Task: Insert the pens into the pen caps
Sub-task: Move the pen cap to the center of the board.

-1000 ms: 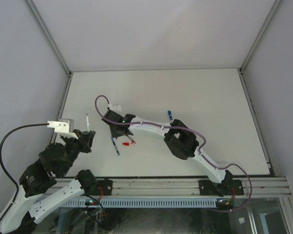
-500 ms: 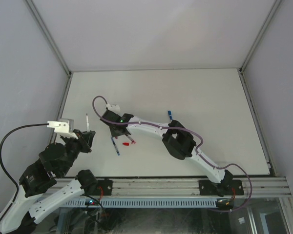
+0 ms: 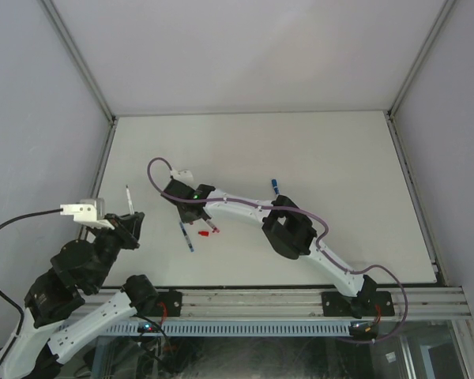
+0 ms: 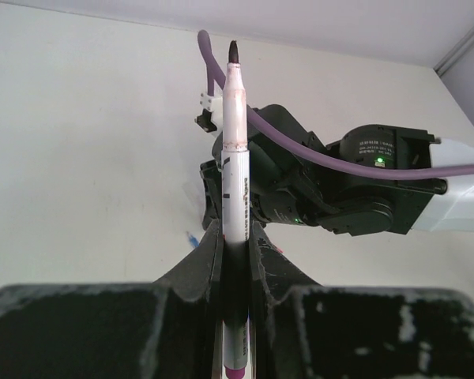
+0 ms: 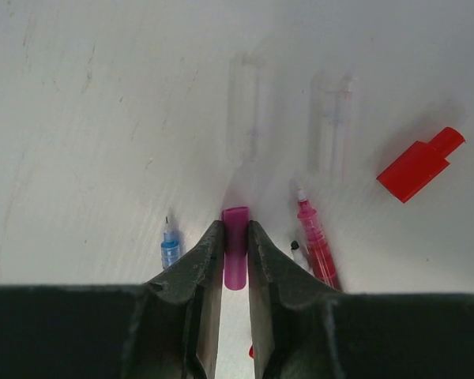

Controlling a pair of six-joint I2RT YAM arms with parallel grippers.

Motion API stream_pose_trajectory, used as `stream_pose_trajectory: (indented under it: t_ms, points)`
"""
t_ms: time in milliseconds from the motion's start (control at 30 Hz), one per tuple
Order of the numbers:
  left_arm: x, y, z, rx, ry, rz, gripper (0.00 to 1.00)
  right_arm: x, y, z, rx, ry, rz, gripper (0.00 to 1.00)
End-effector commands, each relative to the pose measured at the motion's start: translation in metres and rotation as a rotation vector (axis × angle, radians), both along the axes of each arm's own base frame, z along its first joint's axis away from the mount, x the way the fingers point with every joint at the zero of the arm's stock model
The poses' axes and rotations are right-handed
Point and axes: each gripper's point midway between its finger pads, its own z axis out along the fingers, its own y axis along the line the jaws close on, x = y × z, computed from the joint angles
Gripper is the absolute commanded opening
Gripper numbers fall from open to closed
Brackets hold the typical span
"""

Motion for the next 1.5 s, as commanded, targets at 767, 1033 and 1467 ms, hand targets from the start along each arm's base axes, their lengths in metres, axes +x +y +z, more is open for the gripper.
stream_pose_trajectory:
  t_ms: [767, 1033, 1467]
  points:
    - [0.004, 0.012, -0.002, -0.008, -0.003, 0.080, 0.00, -0.023, -0.030, 0.098, 0.269, -0.070, 0.062, 0.08]
    - [0.006, 0.004, -0.004, 0.017, 0.009, 0.049, 0.00, -0.028, -0.135, 0.059, 0.130, -0.034, -0.101, 0.09]
    - [0.007, 0.000, -0.006, 0.029, 0.016, 0.039, 0.00, -0.059, -0.191, 0.009, 0.046, 0.089, -0.194, 0.10]
